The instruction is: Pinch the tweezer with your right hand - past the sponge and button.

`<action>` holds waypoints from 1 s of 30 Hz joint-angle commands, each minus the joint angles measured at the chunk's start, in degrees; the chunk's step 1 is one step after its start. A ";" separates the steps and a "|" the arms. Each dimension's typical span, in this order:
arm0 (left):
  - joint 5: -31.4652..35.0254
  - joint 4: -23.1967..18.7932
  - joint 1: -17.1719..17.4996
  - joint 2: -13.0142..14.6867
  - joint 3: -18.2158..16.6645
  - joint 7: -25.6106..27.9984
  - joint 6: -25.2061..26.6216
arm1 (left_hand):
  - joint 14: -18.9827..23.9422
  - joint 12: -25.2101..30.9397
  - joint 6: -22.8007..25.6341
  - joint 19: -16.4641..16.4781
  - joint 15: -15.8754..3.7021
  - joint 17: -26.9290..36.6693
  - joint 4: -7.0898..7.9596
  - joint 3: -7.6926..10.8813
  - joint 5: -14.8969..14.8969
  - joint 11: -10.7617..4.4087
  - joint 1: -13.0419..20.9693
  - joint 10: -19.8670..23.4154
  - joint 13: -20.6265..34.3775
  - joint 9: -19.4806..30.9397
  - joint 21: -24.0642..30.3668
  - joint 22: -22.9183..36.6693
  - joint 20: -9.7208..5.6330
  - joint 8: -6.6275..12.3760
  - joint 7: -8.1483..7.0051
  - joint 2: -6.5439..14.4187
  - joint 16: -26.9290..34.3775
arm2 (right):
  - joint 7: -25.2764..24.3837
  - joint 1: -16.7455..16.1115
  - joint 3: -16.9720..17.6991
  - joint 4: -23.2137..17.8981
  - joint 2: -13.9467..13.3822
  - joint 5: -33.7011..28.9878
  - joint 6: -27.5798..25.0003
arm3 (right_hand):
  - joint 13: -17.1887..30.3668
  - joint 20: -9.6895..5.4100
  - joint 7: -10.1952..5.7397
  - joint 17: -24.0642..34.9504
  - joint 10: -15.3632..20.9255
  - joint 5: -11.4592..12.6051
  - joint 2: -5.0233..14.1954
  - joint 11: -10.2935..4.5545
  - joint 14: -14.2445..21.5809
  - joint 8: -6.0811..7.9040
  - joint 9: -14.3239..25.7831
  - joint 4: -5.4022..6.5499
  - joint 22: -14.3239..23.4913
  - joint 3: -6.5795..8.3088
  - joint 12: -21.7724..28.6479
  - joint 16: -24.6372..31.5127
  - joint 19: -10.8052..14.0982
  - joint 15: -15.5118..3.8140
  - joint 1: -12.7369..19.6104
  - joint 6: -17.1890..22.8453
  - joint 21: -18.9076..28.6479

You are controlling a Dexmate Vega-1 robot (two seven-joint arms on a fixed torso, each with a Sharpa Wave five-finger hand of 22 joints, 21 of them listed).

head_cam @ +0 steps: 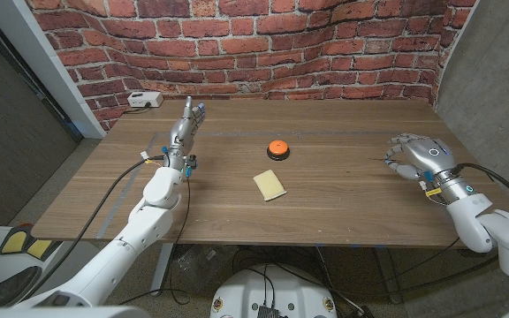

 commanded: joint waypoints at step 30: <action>-0.29 0.43 -0.41 -0.19 0.17 -0.55 -0.71 | 0.65 -0.06 0.59 0.51 0.09 0.08 0.46 -0.18 -0.25 -0.10 0.37 0.41 0.09 0.33 -0.17 0.18 0.11 -0.19 0.21 0.25 -0.02 | 0.65 -3.03 7.18 0.75 7.87 -7.93 4.57 | -0.03 -4.03 0.22 0.22 2.78 0.14 0.93 -0.60 2.56 1.04 0.23 -0.13 0.37 -0.01 0.30 0.20 1.80 -4.95 0.24 3.88 0.97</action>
